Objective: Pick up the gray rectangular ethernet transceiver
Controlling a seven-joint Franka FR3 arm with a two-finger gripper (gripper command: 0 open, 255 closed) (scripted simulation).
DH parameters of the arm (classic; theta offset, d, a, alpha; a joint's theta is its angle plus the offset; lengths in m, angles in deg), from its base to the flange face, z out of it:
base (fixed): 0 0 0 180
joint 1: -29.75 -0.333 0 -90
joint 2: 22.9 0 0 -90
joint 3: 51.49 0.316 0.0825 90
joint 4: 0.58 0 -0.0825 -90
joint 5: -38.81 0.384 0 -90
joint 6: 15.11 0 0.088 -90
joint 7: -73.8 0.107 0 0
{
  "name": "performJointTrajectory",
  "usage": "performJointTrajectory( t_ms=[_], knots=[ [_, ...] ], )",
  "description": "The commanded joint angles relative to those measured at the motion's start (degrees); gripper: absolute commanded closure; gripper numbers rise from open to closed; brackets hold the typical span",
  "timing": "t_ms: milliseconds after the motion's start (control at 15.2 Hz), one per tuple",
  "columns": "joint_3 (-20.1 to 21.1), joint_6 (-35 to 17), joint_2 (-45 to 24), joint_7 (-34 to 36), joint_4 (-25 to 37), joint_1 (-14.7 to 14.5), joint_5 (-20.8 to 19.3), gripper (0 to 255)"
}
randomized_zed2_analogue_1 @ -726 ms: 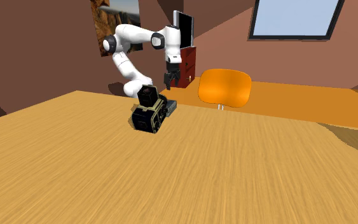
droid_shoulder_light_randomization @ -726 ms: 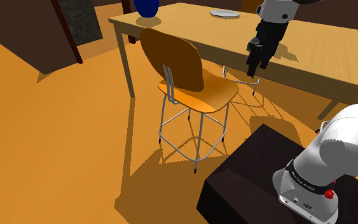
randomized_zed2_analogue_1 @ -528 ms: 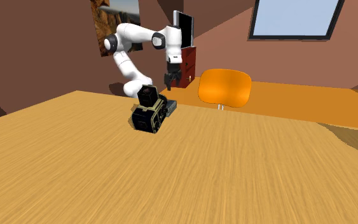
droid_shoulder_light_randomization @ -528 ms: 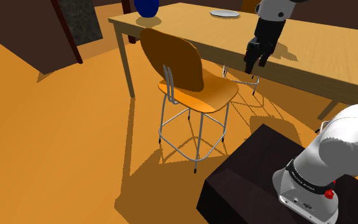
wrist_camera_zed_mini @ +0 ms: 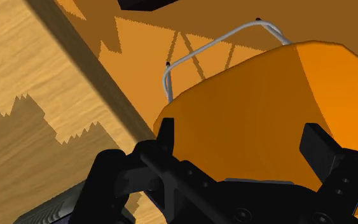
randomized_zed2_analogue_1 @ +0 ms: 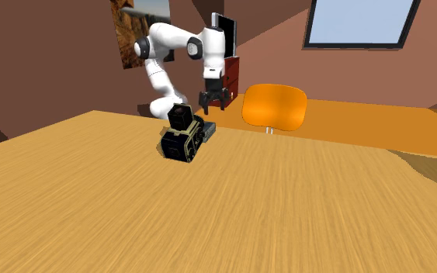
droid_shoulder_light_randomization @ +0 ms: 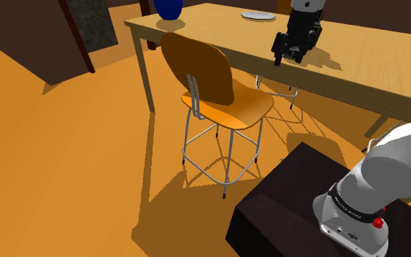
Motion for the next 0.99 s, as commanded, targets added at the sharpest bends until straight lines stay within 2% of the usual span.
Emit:
performJointTrajectory(
  t_ms=[0, 594, 924],
  knots=[
    [-0.9, -0.3, -3.3, 2.6, 3.3, 1.5, -0.1, 0],
    [-6.0, -0.2, -15.6, 12.8, 16.9, 7.6, 0.1, 0],
    [-6.1, -3.2, -15.8, 12.9, 14.0, 7.8, 0.1, 0]
  ],
)
